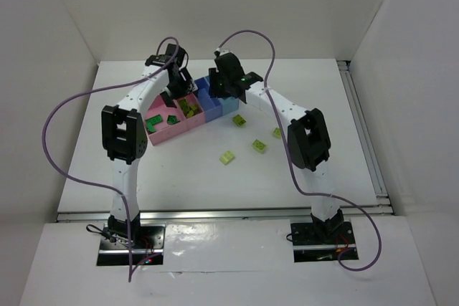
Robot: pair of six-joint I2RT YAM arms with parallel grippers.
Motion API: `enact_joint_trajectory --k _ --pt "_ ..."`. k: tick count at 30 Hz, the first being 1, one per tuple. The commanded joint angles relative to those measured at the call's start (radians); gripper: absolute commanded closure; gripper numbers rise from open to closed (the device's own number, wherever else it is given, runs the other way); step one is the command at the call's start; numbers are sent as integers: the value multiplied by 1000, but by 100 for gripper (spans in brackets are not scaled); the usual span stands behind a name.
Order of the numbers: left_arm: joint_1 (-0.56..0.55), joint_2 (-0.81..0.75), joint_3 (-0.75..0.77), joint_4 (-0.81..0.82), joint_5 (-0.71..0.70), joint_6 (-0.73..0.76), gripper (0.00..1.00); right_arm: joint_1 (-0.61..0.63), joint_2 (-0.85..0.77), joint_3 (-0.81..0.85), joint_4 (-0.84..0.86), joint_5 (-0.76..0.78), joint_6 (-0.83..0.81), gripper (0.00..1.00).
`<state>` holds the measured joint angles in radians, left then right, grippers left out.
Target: Sort the legos into containers by color
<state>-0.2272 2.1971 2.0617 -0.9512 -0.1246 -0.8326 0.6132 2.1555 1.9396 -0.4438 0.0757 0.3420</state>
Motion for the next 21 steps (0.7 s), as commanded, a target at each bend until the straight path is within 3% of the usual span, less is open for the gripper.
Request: enact_joint_trajectory --k 1,3,5,8,10,14,20,21 --pt "15 -147 12 -18 20 27 11 2 59 108 65 -59 -8 69" --pt "26 -200 -27 -18 20 27 11 2 128 162 74 -99 -8 68" --pt "35 -278 -110 -6 29 14 11 11 185 292 22 -108 -8 59" --pt "55 -359 -198 3 39 1 11 20 266 440 -39 -87 2 11" --pt "64 -399 -241 3 28 1 12 20 267 458 -39 -56 11 5" --pt "75 -496 -313 32 3 1 12 0 106 230 63 21 44 8" --pt "103 -554 -380 32 3 32 12 0 -231 -196 135 122 45 35" --pt "103 -554 -390 48 14 32 14 0 -273 -340 136 136 55 36"
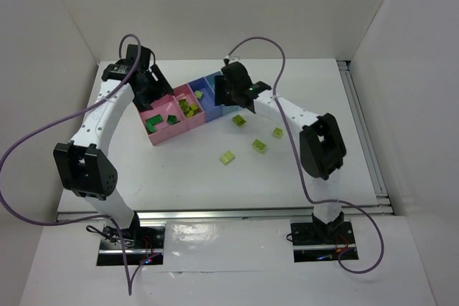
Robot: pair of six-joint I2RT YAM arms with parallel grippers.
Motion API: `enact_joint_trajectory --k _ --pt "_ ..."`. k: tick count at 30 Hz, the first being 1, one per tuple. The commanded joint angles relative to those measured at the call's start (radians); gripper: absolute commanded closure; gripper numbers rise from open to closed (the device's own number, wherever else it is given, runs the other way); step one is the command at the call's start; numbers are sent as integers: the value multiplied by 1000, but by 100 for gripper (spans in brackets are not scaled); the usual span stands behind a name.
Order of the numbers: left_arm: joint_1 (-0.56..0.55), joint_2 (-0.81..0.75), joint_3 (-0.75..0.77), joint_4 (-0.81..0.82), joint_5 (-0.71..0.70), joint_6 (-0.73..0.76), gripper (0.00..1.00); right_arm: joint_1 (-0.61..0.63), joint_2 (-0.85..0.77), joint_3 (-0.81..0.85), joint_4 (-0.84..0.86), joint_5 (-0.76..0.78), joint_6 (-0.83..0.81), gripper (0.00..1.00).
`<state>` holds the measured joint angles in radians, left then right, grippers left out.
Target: Sort the legos into containers by color
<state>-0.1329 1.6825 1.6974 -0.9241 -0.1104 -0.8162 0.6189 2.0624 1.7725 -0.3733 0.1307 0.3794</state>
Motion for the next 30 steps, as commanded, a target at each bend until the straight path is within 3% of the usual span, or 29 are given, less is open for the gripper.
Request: enact_joint_trajectory --k 1,4,6,9,13,15,20,24,28,30 --pt "9 -40 -36 37 21 63 14 -14 -220 -239 74 101 35 36" --pt "-58 -52 -73 129 100 191 15 -39 -346 -460 33 135 96 35" --pt "-117 -28 -73 130 100 245 15 -48 -407 -580 24 124 110 23" --pt "-229 8 -73 120 90 301 14 -76 -444 -668 1 83 124 17" --pt "-321 37 -139 148 179 371 9 -76 -412 -682 -30 58 35 9" --pt "-365 78 -148 160 207 403 0 -76 -372 -670 -44 67 6 7" --pt "-445 169 -160 160 247 476 0 -96 -318 -660 -24 58 -54 7" --pt "-468 189 -186 171 238 476 2 -105 -282 -642 -13 29 -73 15" --pt "-478 189 -206 180 238 476 7 -105 -281 -651 -1 7 -73 31" --pt "-478 189 -217 180 224 476 8 -105 -281 -651 -1 7 -73 46"
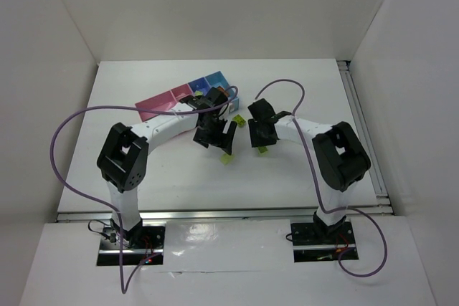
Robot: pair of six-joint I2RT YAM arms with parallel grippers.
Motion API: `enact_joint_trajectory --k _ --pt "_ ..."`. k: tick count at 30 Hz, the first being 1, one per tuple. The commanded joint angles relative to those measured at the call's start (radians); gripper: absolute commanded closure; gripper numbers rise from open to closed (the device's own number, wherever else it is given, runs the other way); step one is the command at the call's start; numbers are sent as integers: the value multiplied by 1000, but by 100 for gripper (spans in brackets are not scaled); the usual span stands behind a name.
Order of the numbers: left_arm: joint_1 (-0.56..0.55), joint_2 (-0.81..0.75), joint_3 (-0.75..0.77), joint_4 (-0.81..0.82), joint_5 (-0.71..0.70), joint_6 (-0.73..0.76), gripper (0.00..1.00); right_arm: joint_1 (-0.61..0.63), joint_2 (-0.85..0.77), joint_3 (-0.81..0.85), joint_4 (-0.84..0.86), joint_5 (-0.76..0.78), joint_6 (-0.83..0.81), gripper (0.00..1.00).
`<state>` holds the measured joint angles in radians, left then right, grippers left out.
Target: Sort the legos into containers by color
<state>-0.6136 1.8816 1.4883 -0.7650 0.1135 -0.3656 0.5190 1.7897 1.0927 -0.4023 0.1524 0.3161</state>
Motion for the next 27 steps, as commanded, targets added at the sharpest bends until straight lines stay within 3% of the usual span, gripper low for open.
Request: enact_joint_trajectory --k 1,4,6,12,16,21,27 --pt "3 -10 -8 21 -9 25 8 -5 -18 19 28 -14 -9 52" --pt "3 -10 -17 21 -18 25 8 -5 -48 19 16 -5 -9 74" --pt "3 -21 -17 21 -43 25 8 -5 -72 29 5 -5 -9 79" --pt "44 -50 13 1 -46 25 8 -5 -141 71 -15 -43 11 79" --pt "144 -120 -22 18 -11 -13 9 16 -141 157 11 -92 23 79" --pt "305 -260 -135 67 72 -64 9 61 24 386 20 -102 23 79" --pt "432 -398 -206 76 32 -99 8 72 253 700 43 -90 23 79"
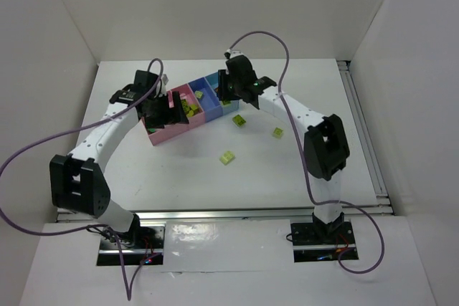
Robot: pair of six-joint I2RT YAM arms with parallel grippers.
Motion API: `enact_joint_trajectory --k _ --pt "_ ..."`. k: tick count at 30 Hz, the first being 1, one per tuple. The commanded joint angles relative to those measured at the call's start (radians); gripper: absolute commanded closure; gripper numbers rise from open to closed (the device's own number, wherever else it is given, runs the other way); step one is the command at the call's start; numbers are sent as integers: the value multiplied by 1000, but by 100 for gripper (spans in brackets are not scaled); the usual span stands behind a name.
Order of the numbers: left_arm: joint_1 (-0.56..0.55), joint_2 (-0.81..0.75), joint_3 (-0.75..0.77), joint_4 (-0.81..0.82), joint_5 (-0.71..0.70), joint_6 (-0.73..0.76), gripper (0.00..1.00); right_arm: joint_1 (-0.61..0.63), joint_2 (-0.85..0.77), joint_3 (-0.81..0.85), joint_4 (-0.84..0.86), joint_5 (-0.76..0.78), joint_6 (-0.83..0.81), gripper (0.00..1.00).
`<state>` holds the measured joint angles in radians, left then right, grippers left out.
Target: Sort the legos into containers by color
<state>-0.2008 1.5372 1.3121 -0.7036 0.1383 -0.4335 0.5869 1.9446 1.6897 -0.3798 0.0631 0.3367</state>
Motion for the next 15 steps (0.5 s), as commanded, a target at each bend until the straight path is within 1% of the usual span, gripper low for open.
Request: enact_joint_trajectory --k 1,3,4,7,8,9,10,11,13,14,15 --pt "29 -63 -30 15 -3 -42 8 13 128 179 21 -9 2 79" --pt "47 -77 -43 15 -3 -42 8 13 218 255 21 -31 2 79" --pt "57 -77 -53 15 10 -42 8 13 249 331 21 -40 2 79" --pt "57 -77 -73 6 21 -42 8 24 371 451 10 -49 15 79" --pt "57 -77 -73 6 21 -51 6 33 405 558 -26 -58 24 76" --pt "57 -86 -83 6 21 -51 5 33 474 617 -54 -59 24 70" --pt "57 -86 -83 18 21 -51 5 33 503 677 -83 -59 24 56" --pt "57 -86 -83 18 33 -51 1 33 522 758 -126 -59 24 34" --pt "44 -86 -83 18 34 -39 0 33 498 743 -126 -59 24 28" --pt "26 -86 -83 18 34 -27 0 33 466 654 -102 -59 24 28" --pt "-1 -86 -83 29 17 -27 0 33 426 590 -41 -34 36 28"
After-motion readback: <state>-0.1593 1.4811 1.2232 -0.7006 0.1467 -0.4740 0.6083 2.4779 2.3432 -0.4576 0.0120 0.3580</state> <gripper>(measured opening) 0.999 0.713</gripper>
